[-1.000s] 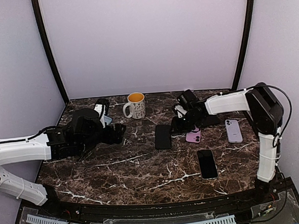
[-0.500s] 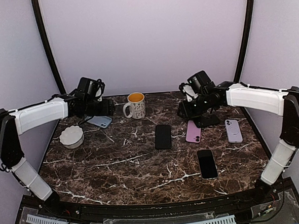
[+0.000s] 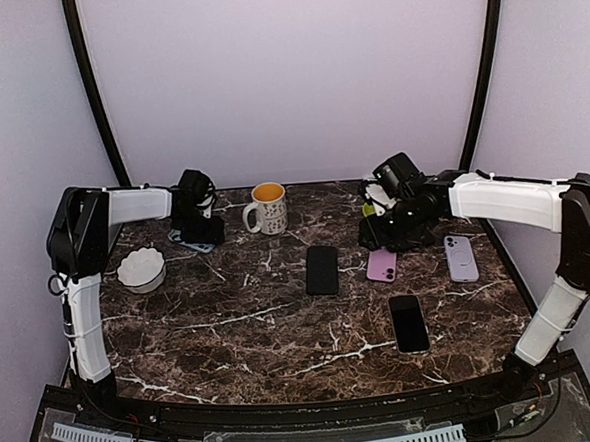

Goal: Put the phone into the phone case
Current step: Move the phone case to the center of the board.

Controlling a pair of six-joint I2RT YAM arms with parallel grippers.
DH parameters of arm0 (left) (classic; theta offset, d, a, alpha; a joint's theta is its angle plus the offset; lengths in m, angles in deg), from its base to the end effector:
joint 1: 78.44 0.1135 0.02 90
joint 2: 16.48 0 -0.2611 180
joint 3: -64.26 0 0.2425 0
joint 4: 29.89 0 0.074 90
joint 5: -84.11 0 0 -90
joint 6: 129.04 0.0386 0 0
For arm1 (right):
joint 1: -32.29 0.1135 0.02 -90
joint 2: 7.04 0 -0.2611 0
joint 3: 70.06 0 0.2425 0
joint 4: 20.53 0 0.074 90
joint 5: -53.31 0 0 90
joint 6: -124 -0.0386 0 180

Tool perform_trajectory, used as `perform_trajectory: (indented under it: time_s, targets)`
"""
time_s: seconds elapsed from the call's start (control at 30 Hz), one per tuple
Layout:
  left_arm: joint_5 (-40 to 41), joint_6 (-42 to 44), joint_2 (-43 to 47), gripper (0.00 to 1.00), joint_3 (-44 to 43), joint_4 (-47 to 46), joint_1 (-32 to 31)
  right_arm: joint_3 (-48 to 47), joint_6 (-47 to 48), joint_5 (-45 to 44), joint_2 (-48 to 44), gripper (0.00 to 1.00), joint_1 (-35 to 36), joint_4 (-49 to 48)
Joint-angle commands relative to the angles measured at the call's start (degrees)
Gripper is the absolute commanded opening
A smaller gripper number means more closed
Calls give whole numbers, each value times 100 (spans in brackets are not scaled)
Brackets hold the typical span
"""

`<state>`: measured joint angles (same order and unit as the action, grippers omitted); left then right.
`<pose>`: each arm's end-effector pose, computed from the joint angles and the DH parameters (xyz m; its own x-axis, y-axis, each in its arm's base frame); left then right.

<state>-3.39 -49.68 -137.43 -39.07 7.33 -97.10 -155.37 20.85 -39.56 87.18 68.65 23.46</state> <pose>0.4271 -0.1425 0.1720 -0.8159 0.0808 -0.5725 0.1477 0.9865 -0.0713 0.2803 0.2040 0.2466 -0.7546 -0.2734 -0.5965 -0.4068 0.9082 0.0983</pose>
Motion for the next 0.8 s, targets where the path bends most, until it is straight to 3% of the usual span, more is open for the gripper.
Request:
perform_trajectory:
  time_s: [0.0, 0.2, 0.33, 0.4, 0.5, 0.63, 0.77]
  targets:
    - [41, 335, -89, 54, -225, 161, -33, 93, 58, -17, -138, 55, 7, -62]
    - [171, 424, -349, 44, -244, 81, -33, 108, 29, 67, -100, 54, 7, -19]
    - [185, 451, -473, 31, -244, 147, -33, 146, 30, 43, -131, 54, 12, -8]
    - [171, 439, -508, 24, -218, 183, -33, 138, 31, 46, -131, 54, 12, 11]
    - [137, 408, -505, 4, -201, 289, -33, 122, 31, 58, -142, 54, 12, 36]
    - [-88, 462, -291, 0, -118, 305, -102, 119, 22, 46, -218, 54, 11, 70]
    - [-104, 503, 507, 0, 746, -162, -495, 149, 9, 10, -335, 54, 11, 100]
